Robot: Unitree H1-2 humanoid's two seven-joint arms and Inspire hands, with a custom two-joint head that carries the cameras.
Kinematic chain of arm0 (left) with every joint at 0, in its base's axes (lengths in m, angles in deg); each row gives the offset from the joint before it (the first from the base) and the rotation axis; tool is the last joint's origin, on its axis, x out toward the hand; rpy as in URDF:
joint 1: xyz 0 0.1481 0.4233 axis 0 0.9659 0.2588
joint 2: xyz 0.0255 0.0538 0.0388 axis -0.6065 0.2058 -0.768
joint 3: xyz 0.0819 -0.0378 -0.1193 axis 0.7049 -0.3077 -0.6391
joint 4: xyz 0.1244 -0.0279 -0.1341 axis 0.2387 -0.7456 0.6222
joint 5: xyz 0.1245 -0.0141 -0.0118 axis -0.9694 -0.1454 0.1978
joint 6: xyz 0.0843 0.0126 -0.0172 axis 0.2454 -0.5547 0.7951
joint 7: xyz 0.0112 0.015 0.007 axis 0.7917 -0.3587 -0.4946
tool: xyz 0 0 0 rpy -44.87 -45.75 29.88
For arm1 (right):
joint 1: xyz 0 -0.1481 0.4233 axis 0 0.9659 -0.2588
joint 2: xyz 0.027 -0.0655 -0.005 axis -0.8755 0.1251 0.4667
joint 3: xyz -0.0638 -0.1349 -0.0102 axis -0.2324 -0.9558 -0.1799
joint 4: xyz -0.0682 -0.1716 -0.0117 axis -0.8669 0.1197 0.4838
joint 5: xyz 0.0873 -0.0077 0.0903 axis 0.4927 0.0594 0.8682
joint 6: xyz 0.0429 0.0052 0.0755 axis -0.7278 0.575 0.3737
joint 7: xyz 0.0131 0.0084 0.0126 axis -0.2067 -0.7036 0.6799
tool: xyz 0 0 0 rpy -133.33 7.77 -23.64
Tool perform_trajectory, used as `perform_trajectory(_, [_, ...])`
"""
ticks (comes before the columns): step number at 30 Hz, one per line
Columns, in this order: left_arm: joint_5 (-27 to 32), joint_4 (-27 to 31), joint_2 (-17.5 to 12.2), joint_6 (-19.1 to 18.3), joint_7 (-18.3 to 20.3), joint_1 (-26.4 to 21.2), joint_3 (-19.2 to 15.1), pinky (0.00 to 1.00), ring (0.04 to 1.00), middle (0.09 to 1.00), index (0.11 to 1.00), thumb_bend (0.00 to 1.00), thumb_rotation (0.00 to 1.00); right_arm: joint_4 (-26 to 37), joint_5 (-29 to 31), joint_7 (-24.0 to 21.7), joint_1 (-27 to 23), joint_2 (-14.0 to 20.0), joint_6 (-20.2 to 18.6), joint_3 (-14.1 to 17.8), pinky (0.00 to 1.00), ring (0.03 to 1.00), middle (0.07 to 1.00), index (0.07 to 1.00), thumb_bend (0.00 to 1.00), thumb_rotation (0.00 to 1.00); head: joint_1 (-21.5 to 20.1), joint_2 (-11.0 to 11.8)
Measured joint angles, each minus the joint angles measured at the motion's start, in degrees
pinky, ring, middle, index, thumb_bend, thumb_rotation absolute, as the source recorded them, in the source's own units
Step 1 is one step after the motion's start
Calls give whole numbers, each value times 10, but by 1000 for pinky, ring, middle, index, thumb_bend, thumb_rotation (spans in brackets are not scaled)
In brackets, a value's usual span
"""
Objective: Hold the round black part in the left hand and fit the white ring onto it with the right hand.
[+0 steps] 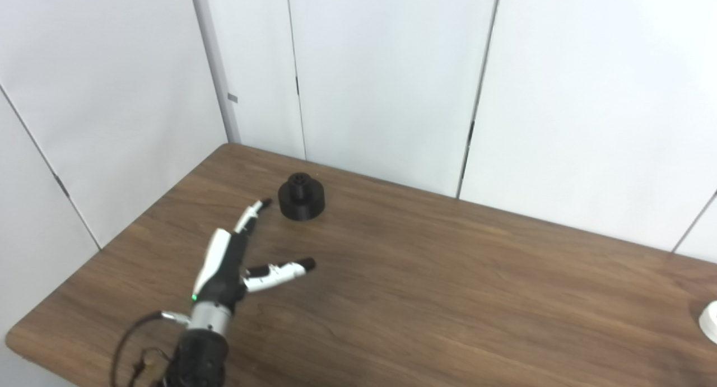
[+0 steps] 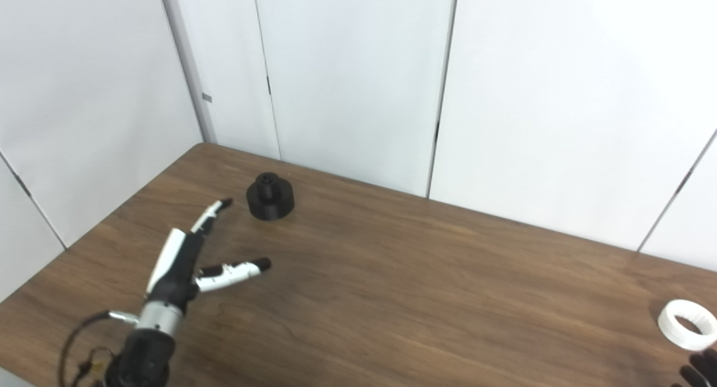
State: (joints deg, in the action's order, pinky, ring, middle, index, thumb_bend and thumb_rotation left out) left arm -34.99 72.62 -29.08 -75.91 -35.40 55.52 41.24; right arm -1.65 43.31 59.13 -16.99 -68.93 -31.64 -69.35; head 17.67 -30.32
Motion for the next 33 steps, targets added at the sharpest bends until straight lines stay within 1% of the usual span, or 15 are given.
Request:
perform_trajectory(3, [-30, -36, -24, -10, 2, -22, 2, 943, 1000, 1000, 935, 1000, 311, 0, -3, 4, 0, 0, 0, -1, 806, 867, 869, 833, 513, 1000, -4, 0])
perform_trajectory(5, [-46, -63, -41, -12, 1, -37, 1, 955, 1000, 1000, 925, 1000, 303, 0, -6, 5, 0, 0, 1, -3, 807, 863, 873, 832, 520, 1000, -5, -2])
perform_trajectory(6, [-55, -74, -47, -13, 1, -44, 1, 978, 1000, 1000, 914, 1000, 306, 0, -6, 5, 0, -1, 1, -4, 810, 868, 874, 837, 519, 1000, -6, -1])
perform_trajectory(10, [-95, -154, -75, -9, -8, -85, 15, 1000, 1000, 997, 887, 1000, 341, 0, -7, 6, 0, -1, 1, -7, 815, 890, 878, 848, 524, 1000, -9, -1])
perform_trajectory(12, [-103, -195, -85, -4, -9, -101, 21, 1000, 1000, 992, 880, 1000, 347, 0, -8, 7, 0, -1, 2, -8, 814, 893, 878, 849, 527, 1000, -10, -2])
perform_trajectory(15, [-113, -239, -94, 3, -13, -118, 32, 1000, 1000, 986, 869, 1000, 364, 0, -10, 12, 0, -1, 1, -10, 820, 898, 878, 853, 548, 1000, -13, -3])
perform_trajectory(20, [-116, -350, -110, 18, -15, -164, 54, 1000, 1000, 985, 858, 1000, 388, 1, -12, 17, 1, -1, 1, -12, 850, 907, 891, 858, 585, 1000, -18, -4])
perform_trajectory(22, [-115, -394, -115, 25, -17, -185, 60, 1000, 1000, 976, 850, 1000, 385, 3, -12, 17, 2, -1, 1, -14, 848, 902, 892, 863, 593, 1000, -20, -7])
perform_trajectory(24, [-110, -432, -119, 40, -22, -204, 64, 1000, 1000, 974, 852, 1000, 371, 7, -12, 18, 2, -1, 1, -15, 842, 900, 886, 864, 592, 1000, -22, -7])
perform_trajectory(26, [-106, -456, -122, 53, -23, -218, 69, 1000, 1000, 973, 851, 1000, 361, 13, -12, 18, 2, -1, 1, -15, 851, 901, 885, 863, 594, 1000, -23, -8])
perform_trajectory(28, [-102, -498, -126, 69, -26, -240, 74, 1000, 1000, 973, 848, 1000, 366, 18, -12, 18, 3, -1, 1, -16, 868, 906, 886, 864, 597, 1000, -25, -10])
perform_trajectory(31, [-98, -539, -132, 74, -30, -268, 84, 1000, 1000, 976, 847, 1000, 362, 19, -12, 18, 3, -1, 1, -16, 896, 920, 893, 870, 615, 1000, -25, -11])
perform_trajectory(33, [-95, -557, -132, 73, -30, -285, 87, 1000, 1000, 976, 849, 1000, 357, 19, -12, 18, 4, -1, 1, -16, 898, 919, 894, 868, 620, 1000, -24, -11])
